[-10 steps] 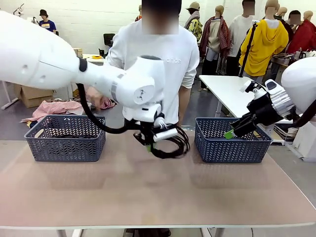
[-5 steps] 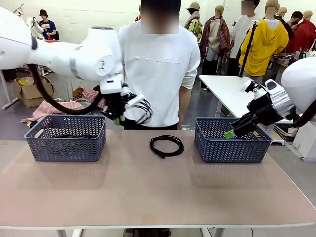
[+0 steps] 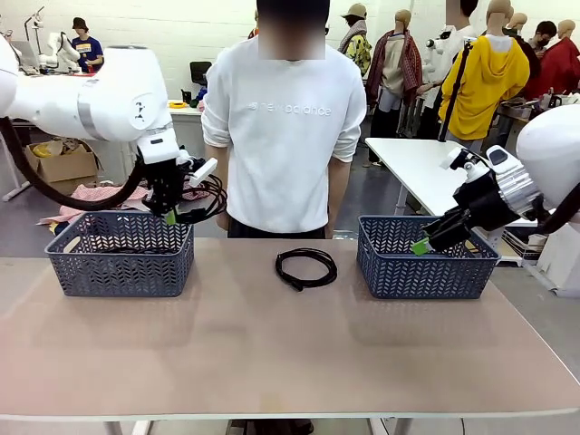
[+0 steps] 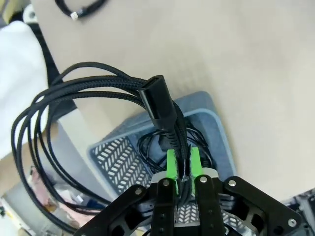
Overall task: Organize the cables according to human instructions.
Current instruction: Pick up a bundle of cables and place it in the basket indicated by the human.
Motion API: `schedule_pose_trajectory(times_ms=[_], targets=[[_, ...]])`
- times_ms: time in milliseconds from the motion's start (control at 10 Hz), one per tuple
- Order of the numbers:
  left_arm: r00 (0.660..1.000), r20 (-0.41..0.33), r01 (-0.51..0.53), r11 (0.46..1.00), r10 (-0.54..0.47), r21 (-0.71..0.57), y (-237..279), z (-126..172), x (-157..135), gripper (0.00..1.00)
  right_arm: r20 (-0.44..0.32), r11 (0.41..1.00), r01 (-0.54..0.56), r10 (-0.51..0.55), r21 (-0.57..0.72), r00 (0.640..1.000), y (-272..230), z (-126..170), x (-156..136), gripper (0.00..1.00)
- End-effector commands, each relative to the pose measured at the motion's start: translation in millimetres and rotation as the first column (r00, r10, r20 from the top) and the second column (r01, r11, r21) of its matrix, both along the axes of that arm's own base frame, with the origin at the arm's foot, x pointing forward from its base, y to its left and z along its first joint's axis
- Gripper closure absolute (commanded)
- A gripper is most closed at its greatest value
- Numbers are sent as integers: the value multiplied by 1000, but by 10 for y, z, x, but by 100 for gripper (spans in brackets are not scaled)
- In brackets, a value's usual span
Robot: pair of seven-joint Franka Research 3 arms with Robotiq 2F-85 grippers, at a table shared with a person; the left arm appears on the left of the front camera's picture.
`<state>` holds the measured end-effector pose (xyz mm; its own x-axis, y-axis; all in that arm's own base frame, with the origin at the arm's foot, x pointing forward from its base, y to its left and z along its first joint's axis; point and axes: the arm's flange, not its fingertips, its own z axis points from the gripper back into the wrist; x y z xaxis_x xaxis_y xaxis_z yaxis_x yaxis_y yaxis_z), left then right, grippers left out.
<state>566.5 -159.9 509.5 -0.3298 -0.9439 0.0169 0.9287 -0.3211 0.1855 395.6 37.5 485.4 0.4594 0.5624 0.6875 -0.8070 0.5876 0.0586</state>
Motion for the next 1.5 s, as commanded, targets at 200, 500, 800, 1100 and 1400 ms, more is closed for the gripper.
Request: schedule_pose_trajectory(times_ms=[200,500,800,1100,1400], targets=[[999,11,52,999,-52,14,-86,30,-14,100,17,999,-22,22,24,1000,-14,-17,24,0],[999,11,52,999,-52,14,-86,30,-14,100,17,999,-22,22,24,1000,-14,-17,24,0],[1000,5,19,1000,-19,9,-1,-12,19,88,17,999,-22,22,24,1000,-14,-17,24,0],[995,-6,-95,995,95,8,491,-106,106,88,17,999,-22,22,24,1000,-14,-17,24,0],[985,-15,-171,985,171,-24,811,-293,225,88,17,999,-22,22,24,1000,-14,-17,24,0]])
